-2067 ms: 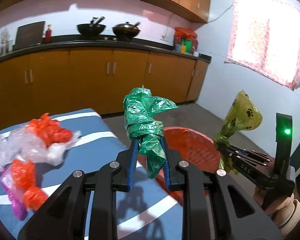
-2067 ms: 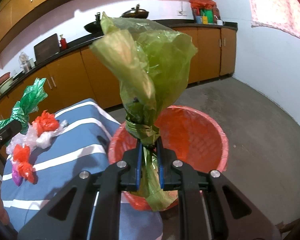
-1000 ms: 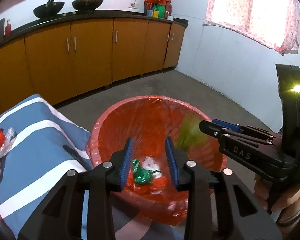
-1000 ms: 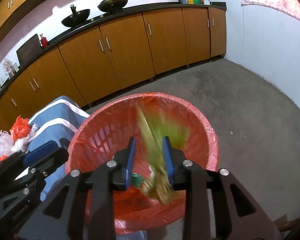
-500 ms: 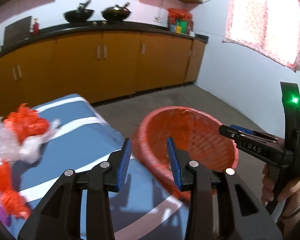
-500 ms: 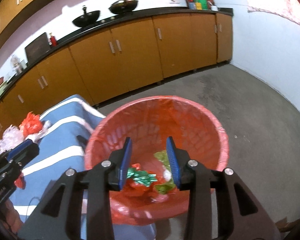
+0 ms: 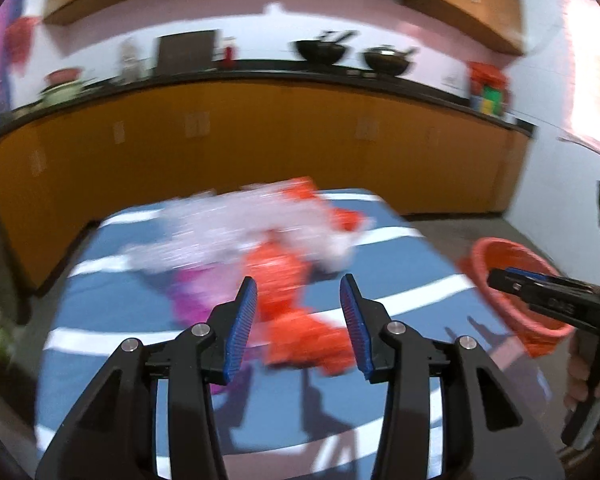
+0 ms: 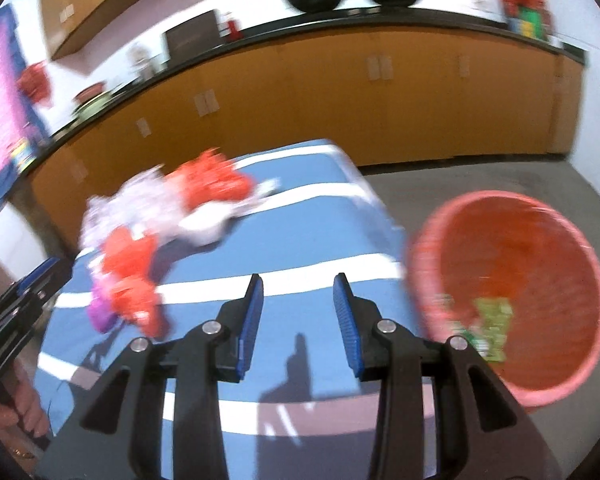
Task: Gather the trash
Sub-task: 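Grasp the pink bag with the left tool while the right tool grasps a red bag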
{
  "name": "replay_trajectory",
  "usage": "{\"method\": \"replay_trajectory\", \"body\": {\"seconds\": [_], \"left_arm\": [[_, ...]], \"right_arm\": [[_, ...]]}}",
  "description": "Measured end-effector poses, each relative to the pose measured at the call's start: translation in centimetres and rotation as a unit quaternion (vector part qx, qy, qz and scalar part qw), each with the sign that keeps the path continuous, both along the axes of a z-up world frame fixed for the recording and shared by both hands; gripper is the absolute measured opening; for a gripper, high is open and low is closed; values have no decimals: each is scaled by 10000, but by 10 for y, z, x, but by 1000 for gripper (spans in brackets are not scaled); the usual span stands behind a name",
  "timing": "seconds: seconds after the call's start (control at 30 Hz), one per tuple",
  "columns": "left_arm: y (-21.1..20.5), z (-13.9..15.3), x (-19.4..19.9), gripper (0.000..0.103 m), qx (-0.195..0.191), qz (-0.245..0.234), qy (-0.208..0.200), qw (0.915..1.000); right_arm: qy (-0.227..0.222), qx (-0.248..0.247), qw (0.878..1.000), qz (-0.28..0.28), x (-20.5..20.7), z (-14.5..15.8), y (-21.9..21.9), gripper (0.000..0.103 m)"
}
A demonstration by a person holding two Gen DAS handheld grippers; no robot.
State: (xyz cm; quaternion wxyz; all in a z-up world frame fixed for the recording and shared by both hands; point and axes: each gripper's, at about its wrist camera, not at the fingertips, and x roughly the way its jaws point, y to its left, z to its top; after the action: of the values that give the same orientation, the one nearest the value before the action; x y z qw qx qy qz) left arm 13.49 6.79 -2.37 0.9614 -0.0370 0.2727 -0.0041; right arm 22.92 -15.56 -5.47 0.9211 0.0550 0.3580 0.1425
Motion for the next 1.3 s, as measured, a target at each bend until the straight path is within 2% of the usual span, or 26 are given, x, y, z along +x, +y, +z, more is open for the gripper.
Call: {"method": "replay_trajectory", "body": {"seconds": [0.13, 0.2, 0.33, 0.53, 0.77, 0.87, 1.0, 1.3], "left_arm": [[43, -9, -7, 45, 31, 532, 80, 9985], [56, -12, -13, 48, 40, 673, 96, 9977], [77, -21, -17, 48, -57, 841, 181, 9963], [93, -29, -21, 48, -115, 918, 239, 9954], [99, -35, -18, 48, -196, 906, 302, 9952], [97, -38, -15, 48, -238, 845, 347, 9955], [86, -42, -11, 48, -250, 727, 401, 9962], [60, -46, -3, 51, -202, 477, 442, 9977]], "right_arm": [[103, 38, 9982, 592, -1, -8, 59, 38], [126, -16, 9963, 853, -1, -12, 86, 43], [174, -176, 9927, 1179, 2, -18, 120, 46], [332, -411, 9892, 1364, 12, -35, 157, 46], [378, -539, 9859, 1540, 18, -47, 177, 47], [419, -488, 9849, 1605, 19, -50, 178, 33], [310, -465, 9854, 1605, 16, -51, 174, 25], [-51, -205, 9871, 1588, 2, -36, 153, 20]]}}
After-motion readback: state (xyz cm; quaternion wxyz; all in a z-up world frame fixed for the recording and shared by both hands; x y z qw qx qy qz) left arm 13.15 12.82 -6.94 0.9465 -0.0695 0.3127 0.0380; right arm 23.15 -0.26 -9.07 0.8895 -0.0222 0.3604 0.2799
